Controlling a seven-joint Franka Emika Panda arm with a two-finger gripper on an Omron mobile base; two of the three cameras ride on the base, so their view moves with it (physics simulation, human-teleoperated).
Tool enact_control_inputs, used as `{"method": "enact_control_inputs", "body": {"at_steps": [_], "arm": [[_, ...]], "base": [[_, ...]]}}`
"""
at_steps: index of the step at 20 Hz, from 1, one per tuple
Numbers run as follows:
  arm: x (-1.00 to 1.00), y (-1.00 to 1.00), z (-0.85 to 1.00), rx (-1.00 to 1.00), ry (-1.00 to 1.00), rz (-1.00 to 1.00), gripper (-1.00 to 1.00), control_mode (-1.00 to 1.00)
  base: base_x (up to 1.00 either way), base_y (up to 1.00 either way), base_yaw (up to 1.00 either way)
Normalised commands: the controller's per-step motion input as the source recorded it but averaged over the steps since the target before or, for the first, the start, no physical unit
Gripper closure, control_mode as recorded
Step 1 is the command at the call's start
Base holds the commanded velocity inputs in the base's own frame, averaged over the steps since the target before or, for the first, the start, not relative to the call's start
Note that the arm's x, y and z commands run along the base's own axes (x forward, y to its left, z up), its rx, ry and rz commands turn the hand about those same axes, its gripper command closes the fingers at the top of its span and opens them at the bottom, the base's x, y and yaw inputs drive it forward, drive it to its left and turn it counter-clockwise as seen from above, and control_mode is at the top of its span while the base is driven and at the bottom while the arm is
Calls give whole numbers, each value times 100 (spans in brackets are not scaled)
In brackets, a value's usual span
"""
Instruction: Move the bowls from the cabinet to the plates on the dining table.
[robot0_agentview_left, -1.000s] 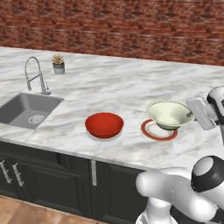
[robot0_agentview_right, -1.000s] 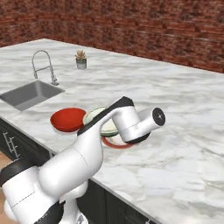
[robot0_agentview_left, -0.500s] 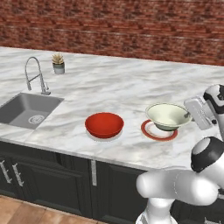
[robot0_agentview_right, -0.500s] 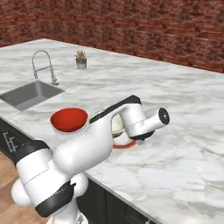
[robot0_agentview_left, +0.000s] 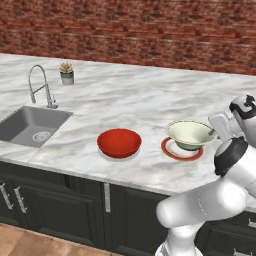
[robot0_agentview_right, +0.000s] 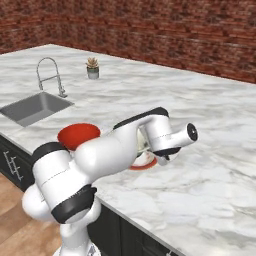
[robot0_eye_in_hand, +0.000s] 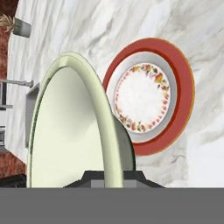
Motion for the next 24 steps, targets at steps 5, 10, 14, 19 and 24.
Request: {"method": "enact_control_inputs", "body": {"at_steps": [5, 10, 14, 19, 24], "arm": [[7, -10, -20, 2, 0, 6, 100, -100], [17, -9, -18, 3, -3, 5, 100, -100], [17, -6, -17, 3, -3, 5, 100, -100], [14, -6, -18, 2, -1, 5, 100, -100], [11, -9, -20, 2, 0, 5, 100, -100]], "base": [[0, 0, 0], [0, 0, 0], [0, 0, 0], [0, 0, 0], [0, 0, 0]]}}
